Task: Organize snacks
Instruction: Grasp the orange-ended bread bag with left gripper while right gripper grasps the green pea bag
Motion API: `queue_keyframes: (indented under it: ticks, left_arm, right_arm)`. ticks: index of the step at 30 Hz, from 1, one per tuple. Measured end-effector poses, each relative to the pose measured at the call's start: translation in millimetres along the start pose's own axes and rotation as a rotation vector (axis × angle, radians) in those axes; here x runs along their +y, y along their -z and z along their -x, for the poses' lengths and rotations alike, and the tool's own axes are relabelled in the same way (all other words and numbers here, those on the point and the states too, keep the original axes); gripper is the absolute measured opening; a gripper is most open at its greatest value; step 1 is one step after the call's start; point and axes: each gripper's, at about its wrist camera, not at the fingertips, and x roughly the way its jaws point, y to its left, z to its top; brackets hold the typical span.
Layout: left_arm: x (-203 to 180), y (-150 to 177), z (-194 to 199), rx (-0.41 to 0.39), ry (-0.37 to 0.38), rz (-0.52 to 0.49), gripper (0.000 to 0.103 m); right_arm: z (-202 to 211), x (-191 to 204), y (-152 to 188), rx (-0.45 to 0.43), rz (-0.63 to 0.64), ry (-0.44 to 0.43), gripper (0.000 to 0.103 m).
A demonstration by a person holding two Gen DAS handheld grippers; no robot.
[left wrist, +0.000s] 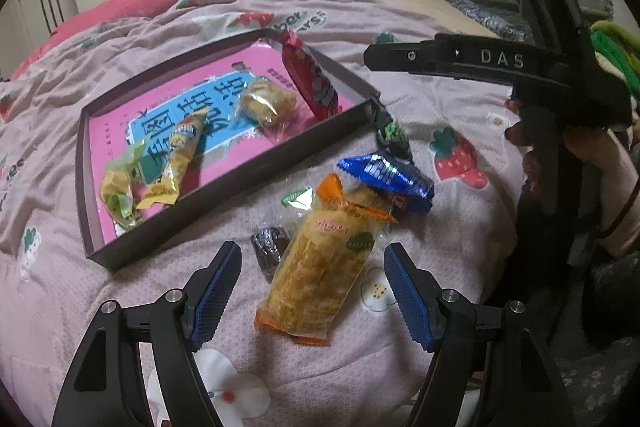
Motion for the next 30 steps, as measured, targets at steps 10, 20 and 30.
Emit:
queue_keyframes:
  ticks: [10, 20, 30]
  left_arm:
    - [-1.4, 3.9, -10.5, 0.031, -0.018, -0.004, 0.075]
    - [-2.8, 4.3, -12.7, 0.036, -0.015, -0.007, 0.075]
    - [-3.1, 5.5, -17.4, 0.047, -0.016, -0.004, 0.075]
  right_arm:
    - [-19.6, -15.5, 14.8, 0.131, -0.095, 0.004, 0.063]
    - [-39.0, -37.3, 27.8, 0.239, -0.238, -0.027, 0.063]
    - [-57.3, -50.1, 34.6, 0.273, -0.325, -0.084, 0.063]
